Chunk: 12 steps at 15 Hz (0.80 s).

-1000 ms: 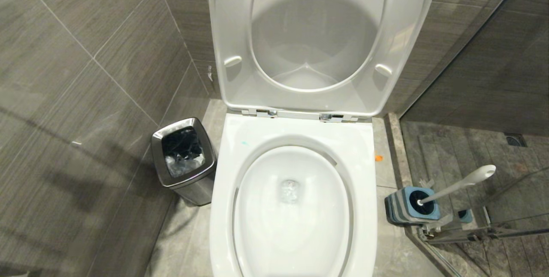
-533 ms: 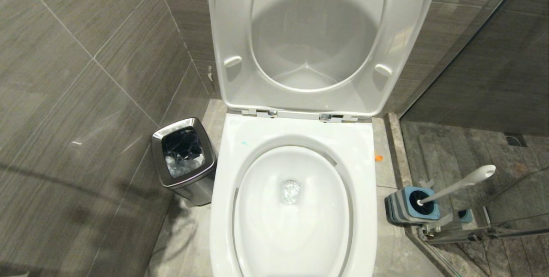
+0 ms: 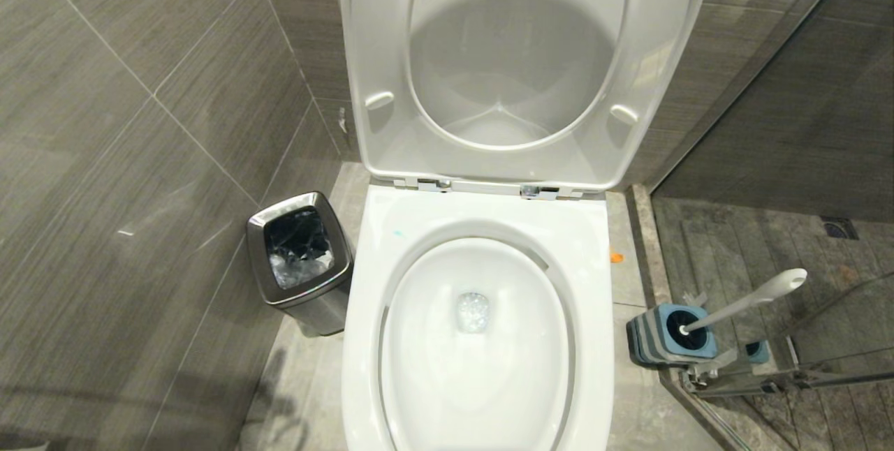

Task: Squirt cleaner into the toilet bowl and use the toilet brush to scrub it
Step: Close the toilet lid

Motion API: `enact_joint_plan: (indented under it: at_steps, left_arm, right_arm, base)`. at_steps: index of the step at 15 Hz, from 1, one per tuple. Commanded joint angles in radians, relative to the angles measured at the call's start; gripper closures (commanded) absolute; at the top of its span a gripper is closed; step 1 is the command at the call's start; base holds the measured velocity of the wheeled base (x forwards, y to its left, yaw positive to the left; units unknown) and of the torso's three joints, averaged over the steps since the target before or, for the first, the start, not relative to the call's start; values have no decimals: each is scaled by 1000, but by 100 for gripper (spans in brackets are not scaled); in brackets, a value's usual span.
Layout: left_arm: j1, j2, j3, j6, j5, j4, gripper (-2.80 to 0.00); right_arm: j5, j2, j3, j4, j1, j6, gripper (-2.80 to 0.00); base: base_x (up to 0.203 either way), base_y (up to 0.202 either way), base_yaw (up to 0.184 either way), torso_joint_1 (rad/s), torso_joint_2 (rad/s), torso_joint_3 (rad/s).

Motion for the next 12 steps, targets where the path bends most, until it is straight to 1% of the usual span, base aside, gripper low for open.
enact_joint_plan:
  at_steps: [1, 2, 3, 4, 5, 7, 10, 12]
  left_arm:
    - [-1, -99, 93, -4, 0, -38, 0]
    - [-2, -126, 147, -6, 1, -104, 0]
    - [-3, -145, 195, -9, 7, -199, 0]
    - [-5, -156, 236, -11, 17, -262, 0]
    - [-5, -172, 286, -13, 25, -297, 0]
    - [-5, -233, 402, -16, 31, -324, 0]
    - [-2, -339, 608, -16, 33, -341, 0]
    - [23, -382, 758, -15, 29, -410, 0]
  right_arm:
    - [1, 0, 2, 0, 1, -1, 0]
    - [1, 0, 0, 0, 1, -1, 0]
    - [1, 0, 1, 0, 1, -1, 0]
    - [1, 0, 1, 0, 1, -1, 0]
    - [1, 0, 2, 0, 1, -1, 0]
    - [1, 0, 1, 0, 1, -1, 0]
    - [1, 0, 1, 0, 1, -1, 0]
    - [1, 0, 1, 0, 1, -1, 0]
  base:
    - [0, 0, 0, 0, 0, 0]
    - [0, 0, 0, 0, 0, 0]
    - [0, 0, 0, 0, 0, 0]
    - [0, 0, 0, 0, 0, 0]
    - [0, 0, 0, 0, 0, 0]
    - [0, 0, 0, 0, 0, 0]
    - [0, 0, 0, 0, 0, 0]
    - [0, 0, 0, 0, 0, 0]
